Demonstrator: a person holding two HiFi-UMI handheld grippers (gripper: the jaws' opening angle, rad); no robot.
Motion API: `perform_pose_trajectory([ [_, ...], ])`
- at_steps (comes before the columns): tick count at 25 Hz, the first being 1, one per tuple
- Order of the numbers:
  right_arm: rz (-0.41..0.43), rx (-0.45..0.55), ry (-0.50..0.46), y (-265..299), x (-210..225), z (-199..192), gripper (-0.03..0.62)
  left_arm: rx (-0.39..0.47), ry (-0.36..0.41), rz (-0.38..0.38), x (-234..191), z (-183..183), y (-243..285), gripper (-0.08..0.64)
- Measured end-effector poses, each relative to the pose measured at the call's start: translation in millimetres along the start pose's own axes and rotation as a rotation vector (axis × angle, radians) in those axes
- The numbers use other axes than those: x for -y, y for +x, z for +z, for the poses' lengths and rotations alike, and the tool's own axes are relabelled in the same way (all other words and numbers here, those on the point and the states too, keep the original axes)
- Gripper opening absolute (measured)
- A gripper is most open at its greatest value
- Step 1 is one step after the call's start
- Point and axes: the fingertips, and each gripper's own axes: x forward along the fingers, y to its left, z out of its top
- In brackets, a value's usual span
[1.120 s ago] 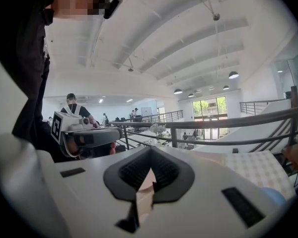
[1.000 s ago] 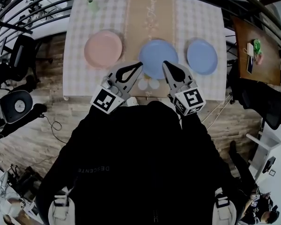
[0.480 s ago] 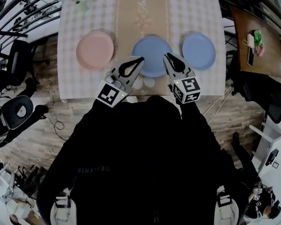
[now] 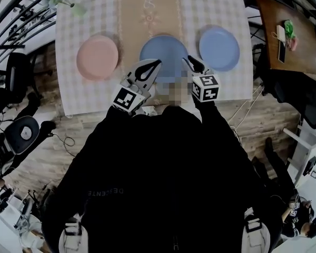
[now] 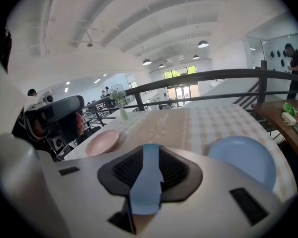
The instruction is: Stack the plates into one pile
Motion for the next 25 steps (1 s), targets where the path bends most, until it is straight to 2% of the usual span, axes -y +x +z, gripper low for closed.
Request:
perform_pose_trajectory([
  [9,-0.059,-0.143,0.100,38,33,-65,0.133,-0.080,-0.013,-0.008,-6,-47,19,0.020],
  [15,-0.116,-0.227,0.084,53,54,-95,0.158,-0.103,-0.008,-0.020,-9,-63,30,0.020],
  [25,-0.117,-0.318,0.110,71,66,-127,0.164,-0.128,-0.005,-0.036,-6,-80,49,0.020],
])
